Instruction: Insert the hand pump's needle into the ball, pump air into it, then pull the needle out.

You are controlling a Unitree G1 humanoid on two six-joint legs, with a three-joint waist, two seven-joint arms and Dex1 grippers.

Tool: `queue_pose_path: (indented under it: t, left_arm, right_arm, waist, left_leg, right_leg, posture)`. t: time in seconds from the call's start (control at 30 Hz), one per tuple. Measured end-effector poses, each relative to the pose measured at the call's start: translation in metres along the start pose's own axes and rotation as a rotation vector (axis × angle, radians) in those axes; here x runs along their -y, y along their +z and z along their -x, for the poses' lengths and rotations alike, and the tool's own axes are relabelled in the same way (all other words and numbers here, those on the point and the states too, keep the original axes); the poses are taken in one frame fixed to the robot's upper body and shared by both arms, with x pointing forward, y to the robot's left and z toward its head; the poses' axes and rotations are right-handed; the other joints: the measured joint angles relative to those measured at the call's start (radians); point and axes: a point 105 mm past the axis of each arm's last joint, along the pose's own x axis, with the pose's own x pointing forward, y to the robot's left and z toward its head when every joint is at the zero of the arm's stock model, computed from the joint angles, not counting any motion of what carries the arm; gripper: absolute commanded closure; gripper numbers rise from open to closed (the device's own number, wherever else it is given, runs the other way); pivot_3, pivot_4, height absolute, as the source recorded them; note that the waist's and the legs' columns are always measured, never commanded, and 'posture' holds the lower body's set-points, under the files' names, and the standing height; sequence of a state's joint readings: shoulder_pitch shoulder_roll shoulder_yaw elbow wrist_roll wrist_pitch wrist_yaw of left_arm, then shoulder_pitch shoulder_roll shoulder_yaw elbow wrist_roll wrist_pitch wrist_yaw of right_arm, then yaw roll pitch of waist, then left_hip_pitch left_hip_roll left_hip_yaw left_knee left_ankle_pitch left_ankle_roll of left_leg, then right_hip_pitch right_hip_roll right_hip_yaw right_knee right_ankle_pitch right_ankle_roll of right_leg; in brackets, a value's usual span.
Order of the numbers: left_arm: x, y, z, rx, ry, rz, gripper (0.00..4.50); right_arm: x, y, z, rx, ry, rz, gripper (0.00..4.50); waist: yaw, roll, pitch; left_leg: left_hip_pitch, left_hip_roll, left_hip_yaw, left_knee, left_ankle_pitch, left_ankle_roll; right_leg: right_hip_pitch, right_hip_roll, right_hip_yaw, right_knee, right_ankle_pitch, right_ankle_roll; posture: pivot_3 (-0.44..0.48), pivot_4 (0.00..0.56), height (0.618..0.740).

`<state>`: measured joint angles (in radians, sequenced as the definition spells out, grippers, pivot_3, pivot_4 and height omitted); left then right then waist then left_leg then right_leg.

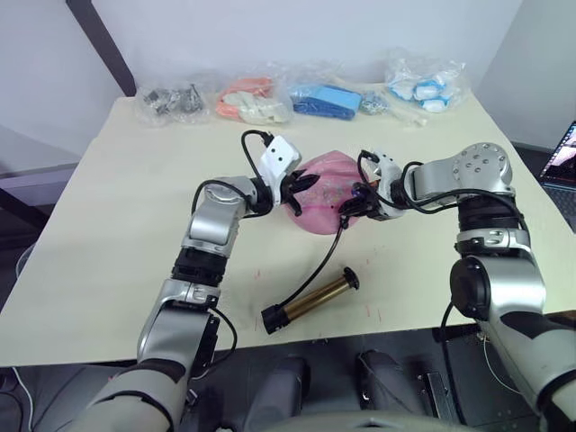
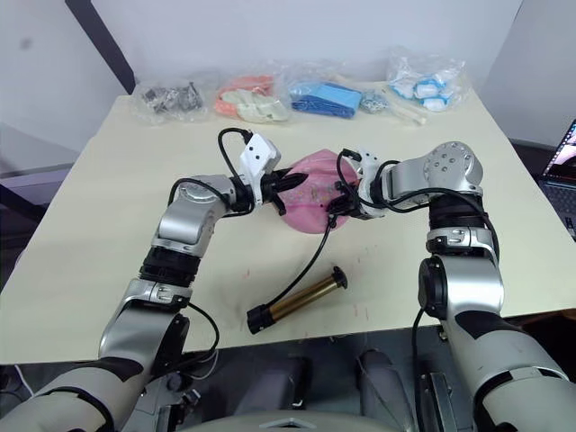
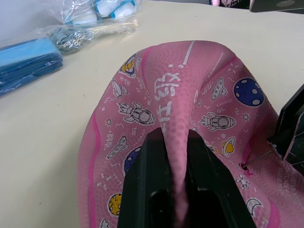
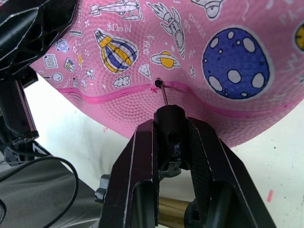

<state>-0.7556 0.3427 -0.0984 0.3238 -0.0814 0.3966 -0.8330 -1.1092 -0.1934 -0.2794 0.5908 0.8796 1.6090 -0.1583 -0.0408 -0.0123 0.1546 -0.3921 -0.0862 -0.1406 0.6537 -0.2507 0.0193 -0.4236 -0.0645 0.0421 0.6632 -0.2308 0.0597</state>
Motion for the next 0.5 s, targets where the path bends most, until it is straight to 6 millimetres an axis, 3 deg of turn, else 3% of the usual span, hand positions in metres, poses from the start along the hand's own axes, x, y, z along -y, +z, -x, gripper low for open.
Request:
queue_pose_path:
  t: [0.5]
  left_arm:
    - [-0.002, -0.009, 0.004, -0.015, 0.036, 0.083, 4.38]
  right_arm:
    - [-0.009, -0.001, -0.015, -0.009, -0.022, -0.027, 4.15]
  waist:
    - [-0.005, 0.002, -0.012]
  left_leg:
    - [0.008, 0.001, 0.002, -0.004, 0.0, 0.0]
  right_leg:
    - [0.005, 0.001, 0.003, -0.001, 0.0, 0.0]
  posture:
    - [0.0, 0.15, 0.74]
